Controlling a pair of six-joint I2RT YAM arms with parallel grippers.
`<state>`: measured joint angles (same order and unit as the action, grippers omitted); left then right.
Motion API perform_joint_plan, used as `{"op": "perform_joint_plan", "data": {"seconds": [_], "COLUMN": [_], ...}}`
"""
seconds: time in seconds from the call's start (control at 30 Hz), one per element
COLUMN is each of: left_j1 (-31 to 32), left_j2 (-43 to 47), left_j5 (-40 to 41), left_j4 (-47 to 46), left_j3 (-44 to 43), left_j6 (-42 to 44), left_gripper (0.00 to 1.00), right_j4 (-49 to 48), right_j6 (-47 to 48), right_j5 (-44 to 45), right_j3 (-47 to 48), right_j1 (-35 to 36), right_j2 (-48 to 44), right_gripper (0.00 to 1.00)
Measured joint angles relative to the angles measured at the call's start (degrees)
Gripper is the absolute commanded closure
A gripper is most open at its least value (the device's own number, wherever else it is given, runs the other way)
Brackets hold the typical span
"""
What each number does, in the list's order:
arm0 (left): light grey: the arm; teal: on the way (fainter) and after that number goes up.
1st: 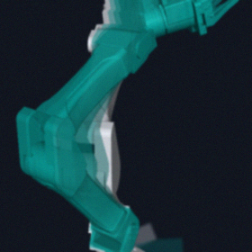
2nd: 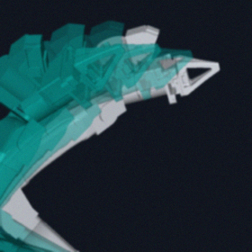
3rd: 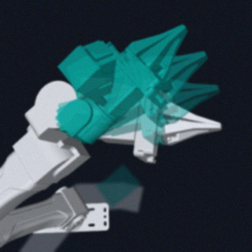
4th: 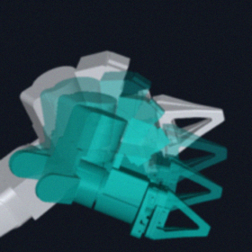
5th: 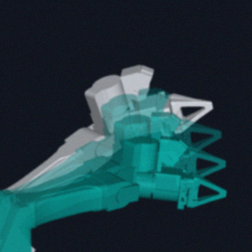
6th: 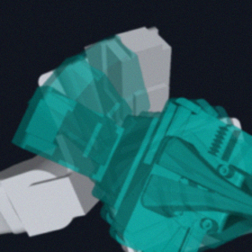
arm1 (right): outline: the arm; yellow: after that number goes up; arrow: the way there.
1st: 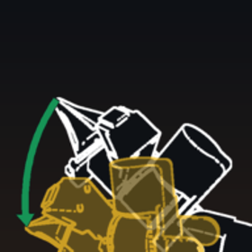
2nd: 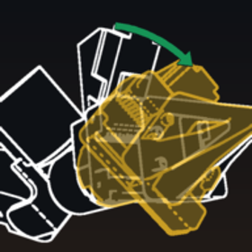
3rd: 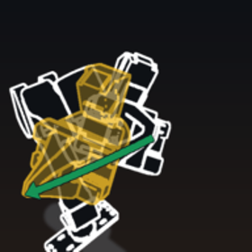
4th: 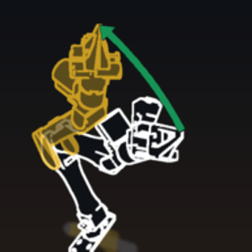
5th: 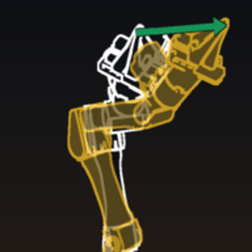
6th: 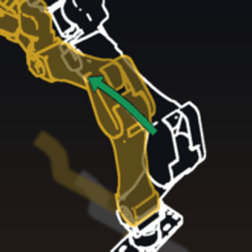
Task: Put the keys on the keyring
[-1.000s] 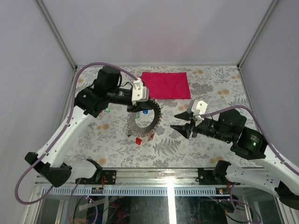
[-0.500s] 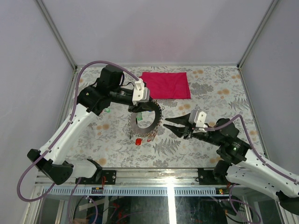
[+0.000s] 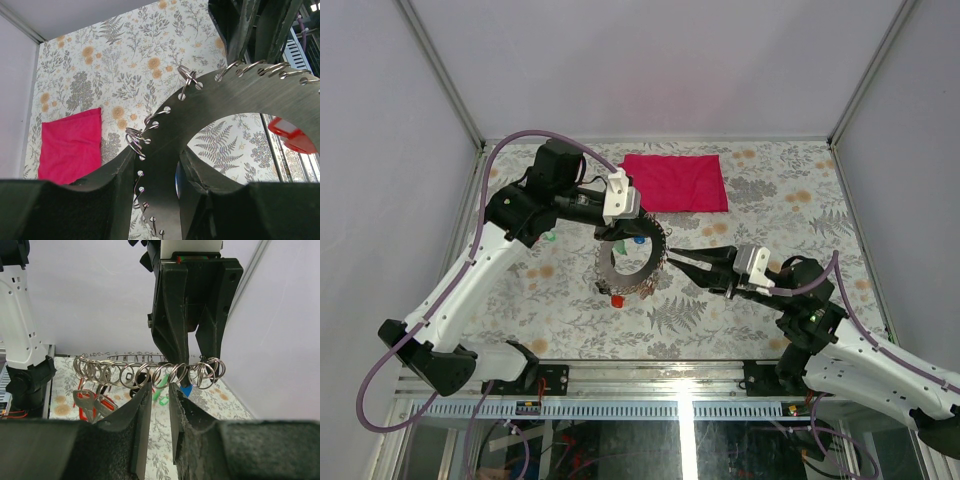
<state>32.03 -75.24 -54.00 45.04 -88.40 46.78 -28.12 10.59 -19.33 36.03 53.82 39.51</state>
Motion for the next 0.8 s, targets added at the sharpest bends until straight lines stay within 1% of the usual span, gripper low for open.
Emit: {"op": "perform_joint_plan", "data": {"seconds": [0.13, 0.27, 0.37, 0.8], "left_j1": [0.0, 0.0, 0.0, 0.0], "left_j2": [0.0, 0.0, 0.0, 0.33], "left_j5": [0.0, 0.0, 0.04, 0.42], "left_j4": [-0.02, -0.02, -0.02, -0.07], "left_j3": [0.0, 0.0, 0.0, 0.0], "left_j6": [0.0, -0.02, -0.02, -0.46], "left_gripper": [1.0, 1.0, 1.0, 1.0], "right_j4": [-0.7, -1.2, -1.57, -0.35], "right_j6": [0.0, -0.04, -0.07, 0.39], "right_j5": [-0.42, -0.87, -1.07, -1.14], "right_j3": [0.0, 0.0, 0.0, -0.31], "right_j1": [0.02, 0.02, 0.02, 0.02], "right_j2": [0.02, 0.13, 0.55, -0.11], "right_gripper": [0.74, 0.76, 0.75, 0.73]}}
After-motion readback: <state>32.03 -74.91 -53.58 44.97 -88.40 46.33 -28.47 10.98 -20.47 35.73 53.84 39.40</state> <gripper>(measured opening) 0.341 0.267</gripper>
